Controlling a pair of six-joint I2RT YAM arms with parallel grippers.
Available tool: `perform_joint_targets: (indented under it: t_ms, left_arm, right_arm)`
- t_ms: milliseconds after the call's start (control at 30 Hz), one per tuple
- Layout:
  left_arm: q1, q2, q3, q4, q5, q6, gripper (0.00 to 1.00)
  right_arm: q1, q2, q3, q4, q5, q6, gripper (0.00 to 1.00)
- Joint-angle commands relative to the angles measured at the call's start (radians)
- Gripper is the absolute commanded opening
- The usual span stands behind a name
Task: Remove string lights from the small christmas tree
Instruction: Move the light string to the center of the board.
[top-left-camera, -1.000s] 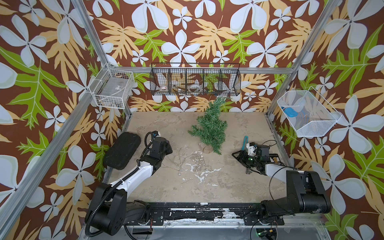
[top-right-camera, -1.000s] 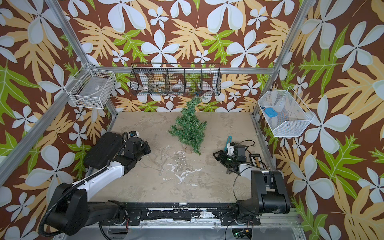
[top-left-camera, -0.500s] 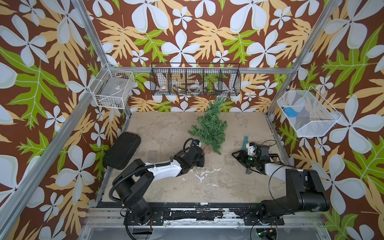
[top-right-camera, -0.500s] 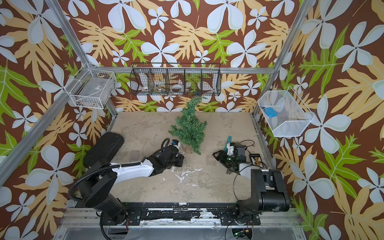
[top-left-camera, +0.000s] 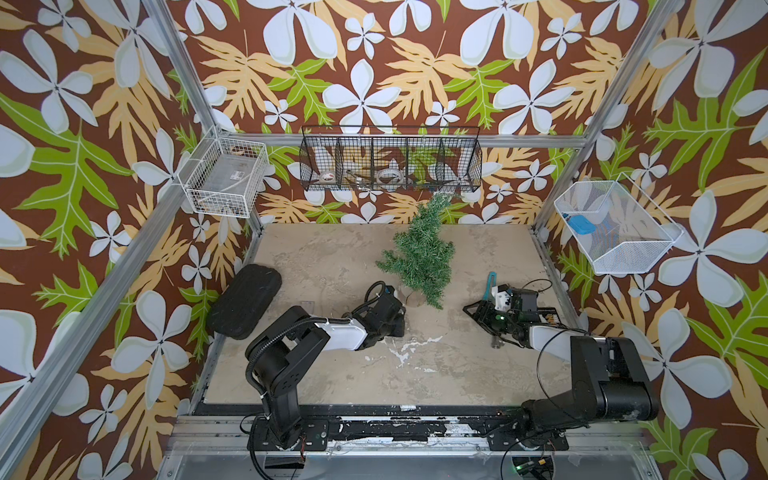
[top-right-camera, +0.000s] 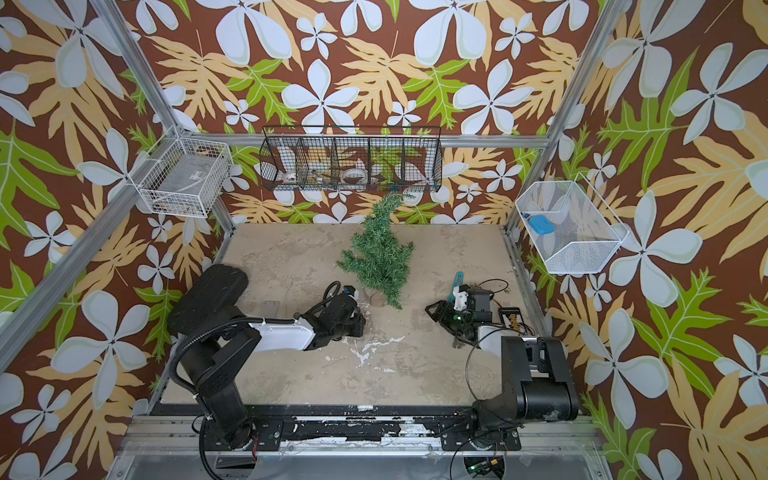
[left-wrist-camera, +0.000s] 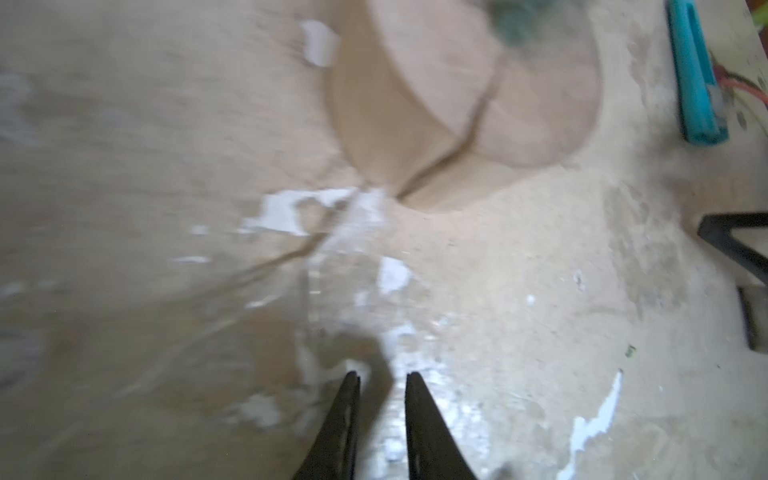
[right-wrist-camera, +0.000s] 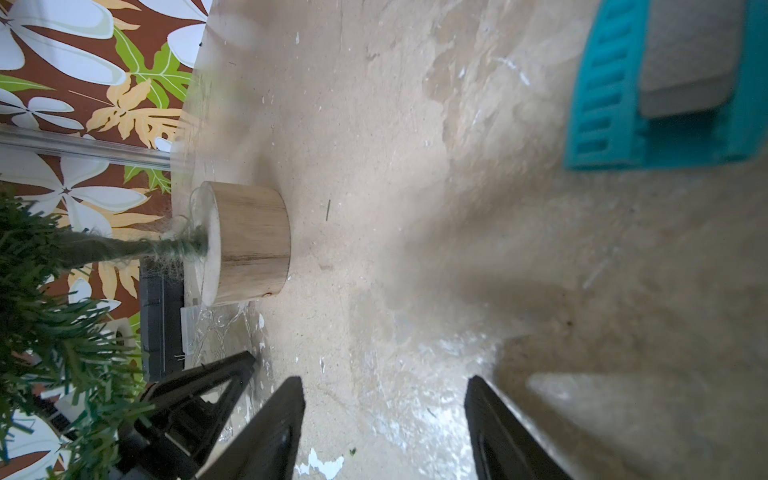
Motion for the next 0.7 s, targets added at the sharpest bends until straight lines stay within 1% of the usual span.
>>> perform_joint_targets:
  t_ms: [0,100,200,300,367,467,533,600,667]
  left_arm:
    - [0.083,-0.050,-0.069,-0.031,-0.043,-0.036,0.24]
    - [0.188,-0.126,-0.152,0.005,-0.060,-0.055,0.25]
    - [0.287,-0.191,-0.205,0.023,-0.063,-0.075,0.25]
    - [0.349,-0.258,-0.238,0.051,-0.077,-0.096,0.25]
    - [0.352,-0.290,-0.229,0.053,-0.084,-0.091,0.25]
    - [0.351,-0.301,-0.191,0.045,-0.017,-0.092,0.26]
    - [0.345,-0.313,-0.167,0.031,0.018,-0.092,0.28]
    - [0.338,-0.352,-0.159,0.020,0.013,-0.080,0.32]
    - [0.337,-0.404,-0.158,0.002,-0.004,-0.063,0.37]
  right_arm:
    - [0.001,0.006,0.006,0.012,-0.016,-0.001,0.64]
    - [0.001,-0.003,0.005,0.011,-0.015,-0.002,0.64]
    - [0.001,-0.008,0.002,0.006,-0.016,-0.002,0.64]
    - [0.001,-0.013,0.004,0.004,-0.015,-0.004,0.64]
    - [0.000,-0.017,0.002,0.004,-0.014,-0.004,0.64]
    - [0.000,-0.015,0.000,0.008,-0.013,0.001,0.64]
    - [0.001,-0.012,0.002,0.011,-0.017,0.003,0.65]
    - [0.000,-0.015,0.005,0.006,-0.019,0.002,0.64]
    - [0.001,-0.026,0.009,-0.011,-0.008,-0.009,0.64]
